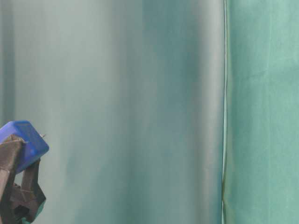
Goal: Handover the blue block to the right arm after grasping it with the left arm, then place it in the designated position.
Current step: 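Move the open right gripper toward the cube held by the left gripper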
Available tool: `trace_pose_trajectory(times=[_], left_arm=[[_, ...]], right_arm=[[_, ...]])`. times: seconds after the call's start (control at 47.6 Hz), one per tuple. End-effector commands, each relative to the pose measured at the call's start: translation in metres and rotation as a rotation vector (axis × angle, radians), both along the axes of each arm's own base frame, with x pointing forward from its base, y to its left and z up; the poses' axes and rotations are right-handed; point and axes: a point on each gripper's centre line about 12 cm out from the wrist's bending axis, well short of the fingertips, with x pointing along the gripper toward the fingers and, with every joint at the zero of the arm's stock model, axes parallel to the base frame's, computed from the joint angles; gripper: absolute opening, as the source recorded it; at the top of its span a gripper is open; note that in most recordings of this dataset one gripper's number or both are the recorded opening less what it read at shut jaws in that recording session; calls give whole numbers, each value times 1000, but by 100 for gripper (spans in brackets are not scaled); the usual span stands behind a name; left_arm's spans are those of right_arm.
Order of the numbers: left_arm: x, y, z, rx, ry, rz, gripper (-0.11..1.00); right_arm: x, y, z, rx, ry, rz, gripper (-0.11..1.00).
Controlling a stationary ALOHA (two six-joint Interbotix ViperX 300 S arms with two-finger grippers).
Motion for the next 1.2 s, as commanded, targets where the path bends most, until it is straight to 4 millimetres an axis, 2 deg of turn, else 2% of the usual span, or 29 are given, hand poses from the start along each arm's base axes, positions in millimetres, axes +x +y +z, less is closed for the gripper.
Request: trace_pose_trajectory(times=[0.0,0.797,0.986,1.175], left_arm=[[-2,1,10,-4,-32,2,47],[-2,1,10,-4,-32,2,47],[-2,0,10,-4,-32,1,47],[-2,1,11,-4,-34,2,47]], right_arm=[[2,0,12,-1,-31,5,93],[3,1,14,-1,-40,13,93],[14,1,15,-4,-25,19,93],[36,1,18,-11,-2,31,93]])
